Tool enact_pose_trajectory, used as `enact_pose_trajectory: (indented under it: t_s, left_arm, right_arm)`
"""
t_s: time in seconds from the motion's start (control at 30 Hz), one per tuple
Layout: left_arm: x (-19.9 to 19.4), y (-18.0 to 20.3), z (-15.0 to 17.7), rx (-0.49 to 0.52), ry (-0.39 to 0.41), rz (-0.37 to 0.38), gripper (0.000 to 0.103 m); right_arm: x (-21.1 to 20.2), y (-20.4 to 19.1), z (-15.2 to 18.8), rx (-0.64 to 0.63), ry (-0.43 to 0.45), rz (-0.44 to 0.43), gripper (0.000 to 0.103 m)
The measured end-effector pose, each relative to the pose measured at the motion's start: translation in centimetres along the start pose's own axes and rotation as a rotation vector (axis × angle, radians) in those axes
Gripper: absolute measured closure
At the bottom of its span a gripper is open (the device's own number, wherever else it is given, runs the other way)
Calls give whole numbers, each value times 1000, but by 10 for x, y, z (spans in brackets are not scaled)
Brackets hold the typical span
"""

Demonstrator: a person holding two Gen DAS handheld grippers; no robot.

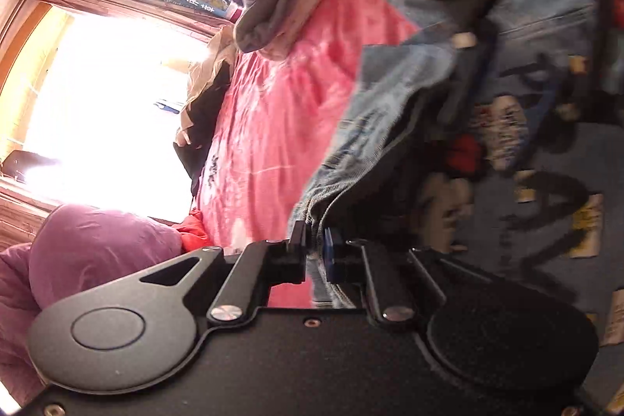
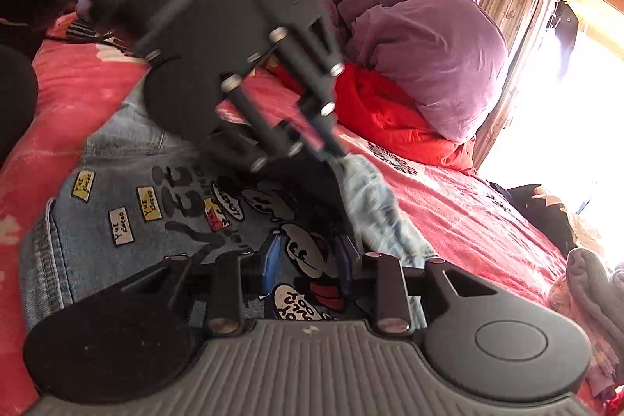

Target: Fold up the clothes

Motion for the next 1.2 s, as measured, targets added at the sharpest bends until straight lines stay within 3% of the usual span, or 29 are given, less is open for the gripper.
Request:
enact_pose_trajectory:
  t_s: [0.2, 0.33, 0.47, 0.57, 0.63, 0.83, 0.93, 1.03, 1.1, 1.2]
  left_arm:
    - [68, -49, 8, -27, -58, 41, 95]
    - [133, -85, 17, -154, -175, -29, 93]
    - [133, -112, 24, -306, -225, -161, 92]
    - [112, -105, 32, -387, -230, -175, 92]
    - [103, -89, 40, -433, -231, -129, 92]
    - [111, -25, 47, -567, -225, 124, 92]
    - [115, -15, 41, -684, -164, 220, 92]
    - [121, -20, 30, -736, -116, 243, 93]
    - [123, -32, 29, -824, -66, 265, 93]
    - [130, -44, 24, -868, -40, 251, 93]
  right_arm:
    - [9, 10, 3, 75, -15, -31, 70]
    - [23, 18, 7, 127, -36, -27, 70]
    - [36, 23, 13, 162, -68, -14, 70]
    - [37, 26, 15, 177, -70, -14, 69]
    - [36, 29, 14, 196, -63, -14, 68]
    - [35, 35, 14, 240, -73, -16, 67]
    - [37, 35, 15, 246, -85, -25, 64]
    - [38, 36, 16, 257, -92, -31, 64]
    - [39, 37, 17, 267, -95, -33, 64]
    - [41, 40, 18, 285, -99, -35, 64]
Point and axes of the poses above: each gripper's, at about its wrist camera, not at the fingertips, and x roughly the way its jaws point, y to its right, z to its underside, the point moved 2 cm from there along x, roughly the way its jaws point, and after that the axes turned 6 degrees about x, right-handed, at the moved point
